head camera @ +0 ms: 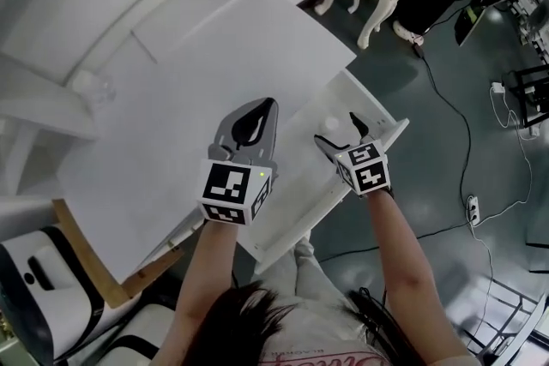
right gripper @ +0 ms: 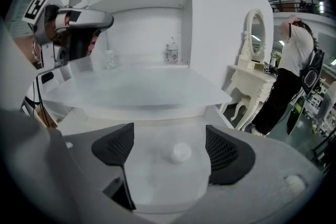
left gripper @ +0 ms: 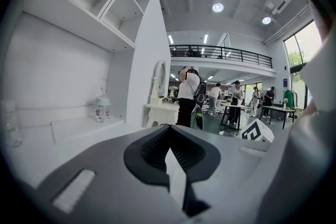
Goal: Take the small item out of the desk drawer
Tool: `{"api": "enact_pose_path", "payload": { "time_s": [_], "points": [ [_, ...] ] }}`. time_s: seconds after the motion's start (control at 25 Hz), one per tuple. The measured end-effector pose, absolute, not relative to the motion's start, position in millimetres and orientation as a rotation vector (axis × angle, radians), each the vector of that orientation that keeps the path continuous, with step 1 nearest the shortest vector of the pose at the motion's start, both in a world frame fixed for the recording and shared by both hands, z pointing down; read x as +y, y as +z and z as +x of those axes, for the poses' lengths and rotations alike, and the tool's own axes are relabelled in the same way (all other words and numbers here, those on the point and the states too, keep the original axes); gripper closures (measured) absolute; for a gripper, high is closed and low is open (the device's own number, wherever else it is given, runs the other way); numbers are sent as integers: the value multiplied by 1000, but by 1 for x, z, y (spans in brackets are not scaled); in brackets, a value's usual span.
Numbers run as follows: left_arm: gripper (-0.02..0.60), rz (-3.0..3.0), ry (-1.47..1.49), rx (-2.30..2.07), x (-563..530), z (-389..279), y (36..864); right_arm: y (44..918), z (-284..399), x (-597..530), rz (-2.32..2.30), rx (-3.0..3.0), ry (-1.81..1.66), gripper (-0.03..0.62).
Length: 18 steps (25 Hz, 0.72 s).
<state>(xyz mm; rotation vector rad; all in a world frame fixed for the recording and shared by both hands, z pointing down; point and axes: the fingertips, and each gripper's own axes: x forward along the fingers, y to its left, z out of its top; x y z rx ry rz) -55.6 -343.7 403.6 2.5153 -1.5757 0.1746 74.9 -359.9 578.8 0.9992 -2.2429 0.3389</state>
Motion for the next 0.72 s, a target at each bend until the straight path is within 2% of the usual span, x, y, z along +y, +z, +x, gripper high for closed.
{"api": "enact_pose_path", "payload": {
  "time_s": [0.56, 0.72],
  "points": [
    [566, 2476, 210, -1610, -349, -58, 418, 656, 73, -382, 806, -2080, 429, 193],
    [566, 2466, 226, -1615, -349, -61, 424, 675, 77, -386, 782, -2031, 445, 233]
  ]
}}
